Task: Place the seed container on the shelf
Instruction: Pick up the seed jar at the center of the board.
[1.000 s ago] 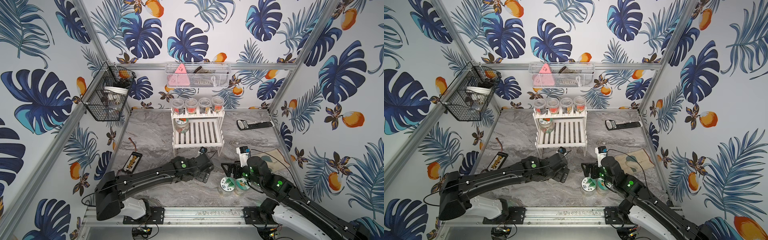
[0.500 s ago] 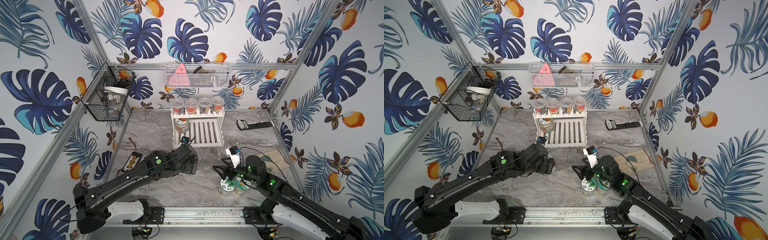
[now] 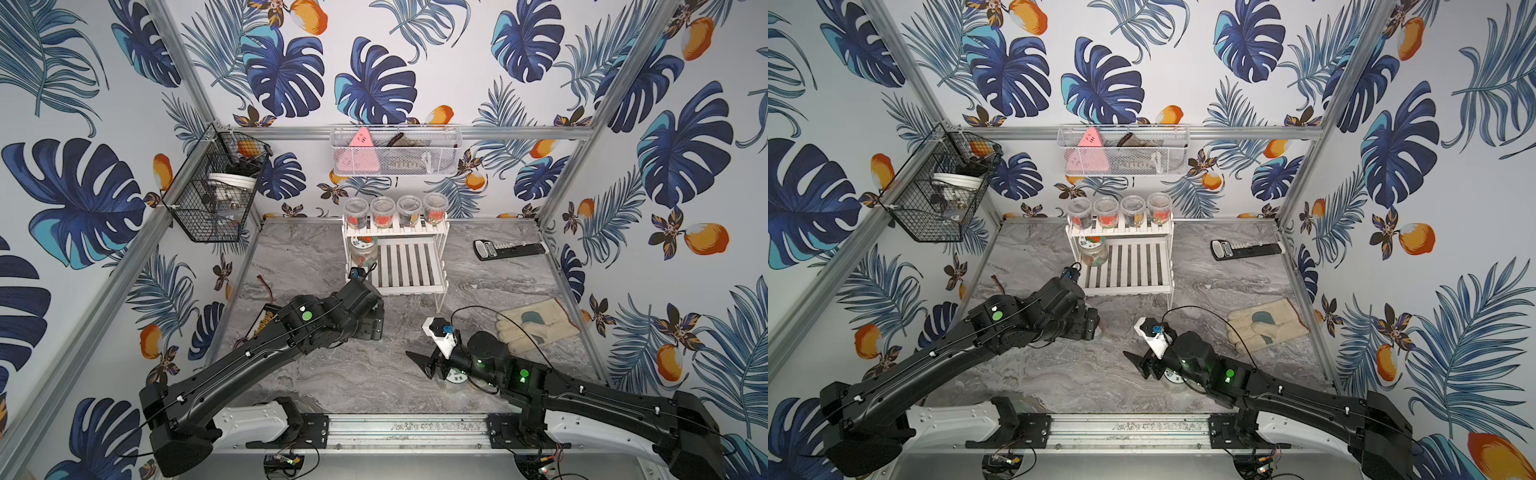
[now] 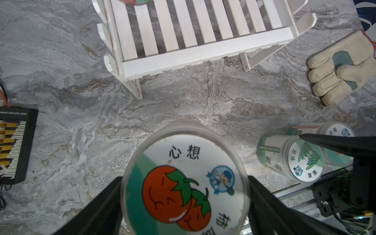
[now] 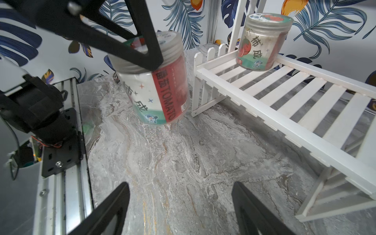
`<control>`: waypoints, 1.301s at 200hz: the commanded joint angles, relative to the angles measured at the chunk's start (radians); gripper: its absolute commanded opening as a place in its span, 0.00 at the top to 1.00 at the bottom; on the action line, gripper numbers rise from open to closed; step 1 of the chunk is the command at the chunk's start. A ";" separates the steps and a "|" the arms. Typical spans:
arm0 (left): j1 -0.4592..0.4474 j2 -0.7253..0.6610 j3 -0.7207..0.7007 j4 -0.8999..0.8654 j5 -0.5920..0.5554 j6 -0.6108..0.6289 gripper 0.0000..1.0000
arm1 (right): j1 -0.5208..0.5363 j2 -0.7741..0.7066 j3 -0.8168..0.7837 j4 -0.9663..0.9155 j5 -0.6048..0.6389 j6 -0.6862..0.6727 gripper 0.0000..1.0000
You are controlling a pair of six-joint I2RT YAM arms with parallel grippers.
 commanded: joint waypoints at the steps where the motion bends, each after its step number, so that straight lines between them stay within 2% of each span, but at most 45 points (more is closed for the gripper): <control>1: 0.006 0.016 0.027 0.013 0.043 0.027 0.18 | 0.031 0.042 -0.025 0.207 0.059 -0.075 0.16; 66: 0.006 0.069 0.065 0.023 0.068 -0.019 0.21 | 0.083 0.283 -0.003 0.604 0.028 -0.167 0.12; 94: 0.006 0.072 0.075 0.030 0.065 -0.027 0.21 | 0.082 0.394 0.016 0.715 0.046 -0.144 0.07; 127: 0.006 0.071 0.075 0.035 0.068 -0.029 0.21 | 0.081 0.504 0.014 0.861 0.133 -0.090 0.03; 200: 0.004 0.075 0.064 0.048 0.088 -0.028 0.22 | 0.070 0.627 0.089 0.906 0.123 -0.028 0.07; 231: 0.002 0.078 0.064 0.052 0.094 -0.025 0.22 | 0.056 0.634 0.102 0.871 0.111 0.012 0.03; 260: -0.002 0.074 0.068 0.053 0.096 -0.023 0.23 | 0.043 0.644 0.110 0.843 0.094 0.023 0.04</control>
